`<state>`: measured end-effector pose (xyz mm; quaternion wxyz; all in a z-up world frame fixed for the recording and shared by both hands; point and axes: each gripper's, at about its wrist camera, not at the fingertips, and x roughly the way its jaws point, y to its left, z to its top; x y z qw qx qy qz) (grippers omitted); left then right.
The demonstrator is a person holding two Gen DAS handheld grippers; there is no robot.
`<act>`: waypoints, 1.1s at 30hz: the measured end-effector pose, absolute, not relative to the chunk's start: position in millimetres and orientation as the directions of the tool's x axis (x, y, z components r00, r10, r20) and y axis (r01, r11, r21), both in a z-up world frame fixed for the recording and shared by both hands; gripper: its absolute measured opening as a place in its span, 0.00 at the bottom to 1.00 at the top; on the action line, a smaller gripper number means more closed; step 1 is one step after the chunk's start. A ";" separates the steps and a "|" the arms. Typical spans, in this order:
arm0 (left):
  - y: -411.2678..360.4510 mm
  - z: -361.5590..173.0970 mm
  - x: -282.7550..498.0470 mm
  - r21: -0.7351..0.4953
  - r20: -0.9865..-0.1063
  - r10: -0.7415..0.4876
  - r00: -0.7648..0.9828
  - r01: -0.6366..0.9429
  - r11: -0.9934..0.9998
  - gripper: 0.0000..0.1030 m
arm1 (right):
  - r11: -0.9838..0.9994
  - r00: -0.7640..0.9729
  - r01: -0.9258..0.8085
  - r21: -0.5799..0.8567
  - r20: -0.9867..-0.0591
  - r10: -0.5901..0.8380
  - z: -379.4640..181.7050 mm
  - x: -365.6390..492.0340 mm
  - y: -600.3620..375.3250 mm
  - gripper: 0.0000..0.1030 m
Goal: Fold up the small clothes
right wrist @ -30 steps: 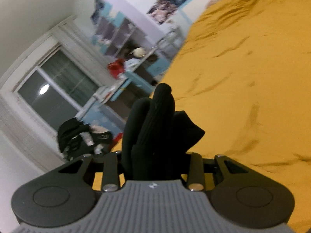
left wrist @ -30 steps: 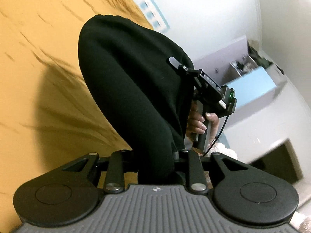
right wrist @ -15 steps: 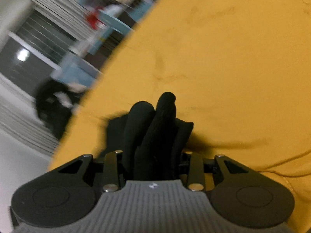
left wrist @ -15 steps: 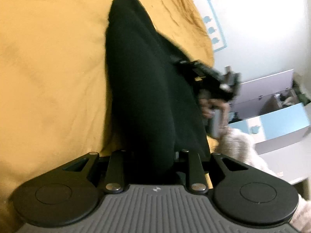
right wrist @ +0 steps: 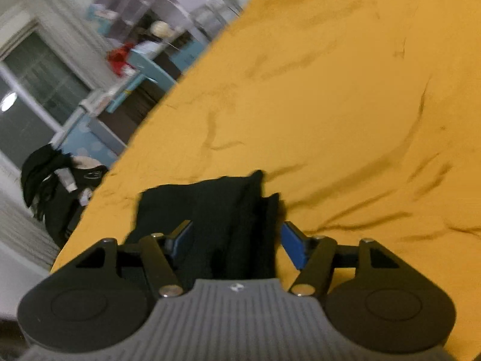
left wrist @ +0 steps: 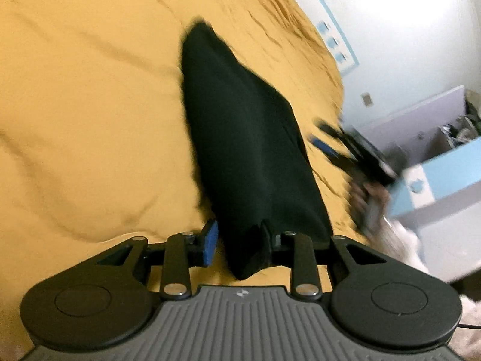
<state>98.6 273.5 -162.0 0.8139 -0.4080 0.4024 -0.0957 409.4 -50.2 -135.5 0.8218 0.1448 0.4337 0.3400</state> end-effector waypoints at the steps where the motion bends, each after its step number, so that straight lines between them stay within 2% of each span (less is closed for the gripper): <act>1: 274.7 -152.2 95.7 -0.725 -0.577 -0.452 0.680 -0.172 0.667 0.33 | 0.735 0.416 -0.448 0.509 -0.609 0.676 -123.5 391.4 -59.5 0.60; 3: 265.7 -138.3 88.8 -0.730 -0.542 -0.436 0.718 -0.146 0.668 0.33 | 0.732 0.445 -0.482 0.481 -0.586 0.678 -103.4 348.6 -74.4 0.59; 6: 246.8 -131.6 95.5 -0.769 -0.475 -0.485 0.734 -0.078 0.635 0.34 | 0.711 0.434 -0.521 0.472 -0.572 0.697 -92.6 289.5 -79.5 0.59; 8: 234.1 -132.7 106.9 -0.768 -0.467 -0.500 0.729 -0.053 0.639 0.34 | 0.696 0.427 -0.546 0.466 -0.560 0.710 -93.2 255.7 -78.0 0.59; 12: 219.4 -155.9 127.8 -0.766 -0.499 -0.527 0.688 -0.065 0.640 0.34 | 0.731 0.472 -0.571 0.373 -0.579 0.664 -109.7 213.1 -74.7 0.58; 17: 210.9 -182.9 122.7 -0.697 -0.588 -0.503 0.634 -0.082 0.712 0.32 | 0.804 0.493 -0.530 0.268 -0.674 0.550 -144.0 202.8 -77.7 0.52; 24: 219.3 -181.5 112.0 -0.730 -0.560 -0.516 0.648 -0.090 0.678 0.30 | 0.798 0.487 -0.538 0.271 -0.673 0.557 -163.6 197.7 -87.2 0.52; 25: 220.5 -177.1 107.3 -0.724 -0.561 -0.513 0.650 -0.084 0.684 0.30 | 0.800 0.489 -0.538 0.266 -0.674 0.553 -162.2 197.8 -85.5 0.53; 27: 215.4 -164.1 107.3 -0.715 -0.544 -0.510 0.667 -0.051 0.697 0.31 | 0.797 0.493 -0.535 0.280 -0.662 0.564 -151.8 201.1 -84.5 0.62; 30: 204.5 -152.1 111.9 -0.715 -0.503 -0.516 0.693 0.002 0.699 0.31 | 0.768 0.528 -0.548 0.331 -0.575 0.625 -131.6 216.5 -83.3 0.73; 33: 193.4 -152.5 120.8 -0.700 -0.507 -0.522 0.686 0.026 0.713 0.32 | 0.796 0.592 -0.517 0.313 -0.541 0.597 -120.3 255.1 -70.5 0.73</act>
